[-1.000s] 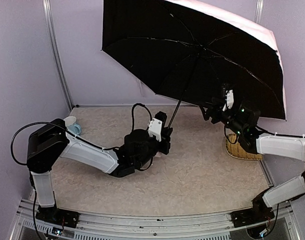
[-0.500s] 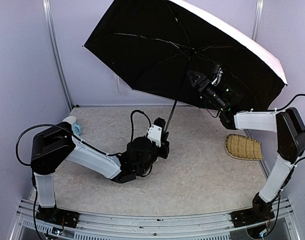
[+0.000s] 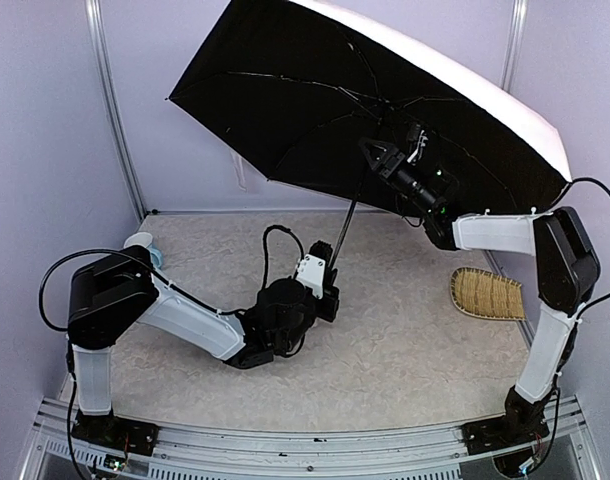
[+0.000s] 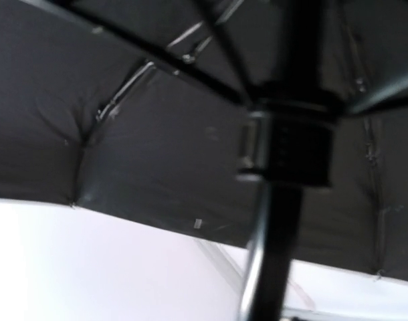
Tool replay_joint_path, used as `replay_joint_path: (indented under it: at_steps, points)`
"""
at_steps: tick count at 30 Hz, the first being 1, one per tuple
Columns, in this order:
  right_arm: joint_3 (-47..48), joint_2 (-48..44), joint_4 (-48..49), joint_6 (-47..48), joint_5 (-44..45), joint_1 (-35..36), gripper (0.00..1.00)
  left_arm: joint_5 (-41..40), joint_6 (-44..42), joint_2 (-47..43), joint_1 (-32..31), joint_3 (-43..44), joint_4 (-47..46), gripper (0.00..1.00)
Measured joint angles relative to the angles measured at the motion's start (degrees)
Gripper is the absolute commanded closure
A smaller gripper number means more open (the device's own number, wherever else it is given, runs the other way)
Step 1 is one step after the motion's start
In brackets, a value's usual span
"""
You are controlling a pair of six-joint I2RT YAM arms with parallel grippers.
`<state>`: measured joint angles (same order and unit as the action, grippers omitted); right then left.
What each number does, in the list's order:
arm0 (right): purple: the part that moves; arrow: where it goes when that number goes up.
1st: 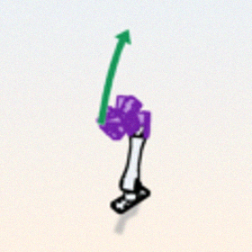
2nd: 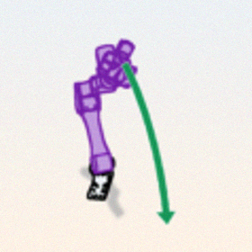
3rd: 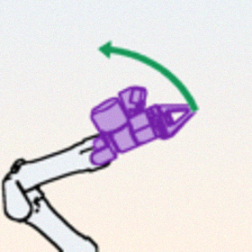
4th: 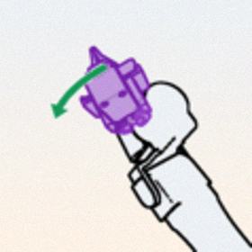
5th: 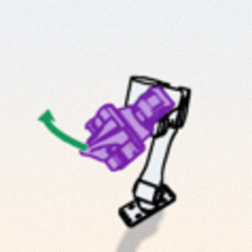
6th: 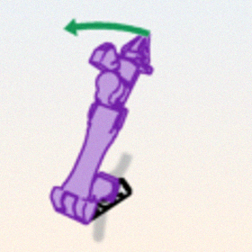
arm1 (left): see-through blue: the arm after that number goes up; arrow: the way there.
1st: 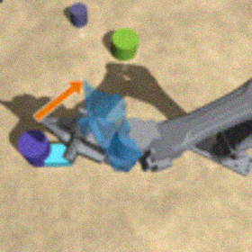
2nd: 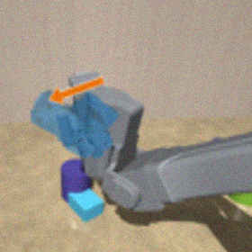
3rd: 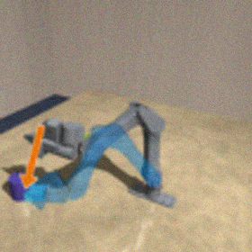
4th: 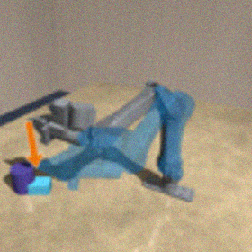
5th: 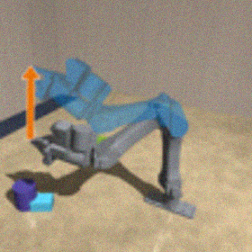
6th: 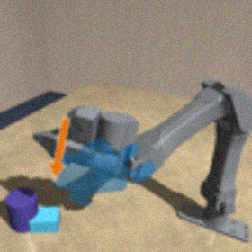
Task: Put away the umbrella
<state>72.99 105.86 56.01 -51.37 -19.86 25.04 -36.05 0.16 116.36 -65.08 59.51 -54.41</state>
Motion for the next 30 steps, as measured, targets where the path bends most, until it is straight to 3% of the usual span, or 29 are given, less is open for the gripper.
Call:
replay_joint_path:
  at_steps: [3, 6, 7, 9, 10, 12, 16, 20, 28, 30]
  points:
    - [1.03, 0.48, -0.9, -0.44, -0.35, 0.04, 0.99, 0.07, 0.04, 0.09, 0.0, 0.02, 0.02, 1.0]
    - [1.53, 0.81, -2.36, -4.0, -0.46, 0.04, 1.0, 0.59, 0.44, 0.11, 0.11, -0.09, 0.76, 0.98]
    - [1.55, 0.81, -2.47, -4.04, -0.5, 0.13, 1.0, 1.2, 0.72, 0.13, 0.28, -0.48, 0.98, 0.86]
    - [1.55, 0.81, -2.97, -4.0, -0.96, 0.42, 1.0, 3.41, 1.55, -0.39, 0.5, -1.79, 0.79, 0.54]
    - [1.55, 0.81, -3.43, -3.65, -1.4, 0.42, 1.0, 6.03, 1.49, -1.14, 0.72, -2.73, 0.76, 0.43]
    - [1.55, 0.81, -4.28, -2.27, -3.06, 0.42, 1.0, 13.03, 2.84, -3.43, 1.44, -5.01, 0.87, 0.33]
    - [1.53, 0.63, -4.31, -0.92, -7.5, 0.37, 1.0, 30.97, 9.57, -8.96, 5.75, -8.13, -0.09, 0.26]
    - [0.85, -0.42, -2.62, -1.46, -11.76, 0.74, 1.0, 44.81, 17.0, -9.92, 12.83, -7.87, -4.17, 0.25]
    - [0.31, -2.49, 1.11, -3.37, -16.37, 3.17, 1.0, 61.24, 23.3, -6.03, 13.99, -5.51, -7.98, 0.29]
    - [0.31, -2.67, 1.79, -3.61, -16.85, 3.5, 1.0, 63.84, 24.13, -5.62, 13.73, -5.49, -8.92, 0.34]
